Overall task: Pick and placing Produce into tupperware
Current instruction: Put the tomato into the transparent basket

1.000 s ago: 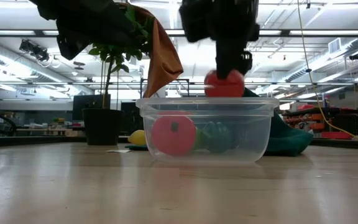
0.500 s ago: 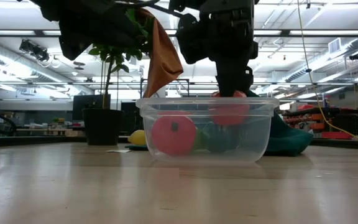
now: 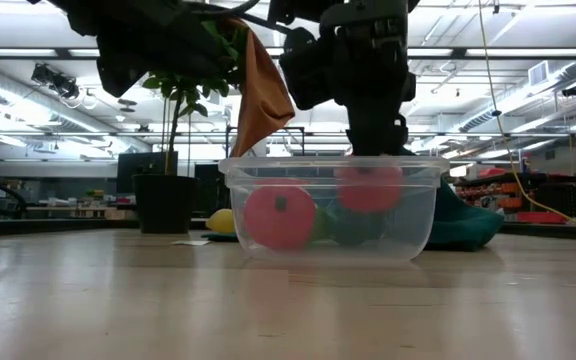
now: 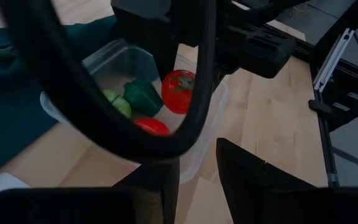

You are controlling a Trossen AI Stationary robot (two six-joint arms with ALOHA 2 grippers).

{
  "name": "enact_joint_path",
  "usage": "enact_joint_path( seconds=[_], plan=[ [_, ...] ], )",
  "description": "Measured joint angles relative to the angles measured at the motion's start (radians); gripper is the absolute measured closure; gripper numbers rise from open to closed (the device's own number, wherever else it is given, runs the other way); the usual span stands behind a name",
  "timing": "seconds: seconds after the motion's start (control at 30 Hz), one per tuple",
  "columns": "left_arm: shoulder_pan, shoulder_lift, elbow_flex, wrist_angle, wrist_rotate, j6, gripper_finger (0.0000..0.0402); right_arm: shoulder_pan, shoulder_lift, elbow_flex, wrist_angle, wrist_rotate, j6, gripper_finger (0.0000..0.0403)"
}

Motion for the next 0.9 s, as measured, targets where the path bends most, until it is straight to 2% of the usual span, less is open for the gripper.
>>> enact_joint_path(
  seconds=[0.9],
  plan=[
    [0.0,0.0,0.0,0.001,0.0,0.003,0.0291,0.001,0.0,0.0,0.005,0.026,-0.006,0.0173]
  ],
)
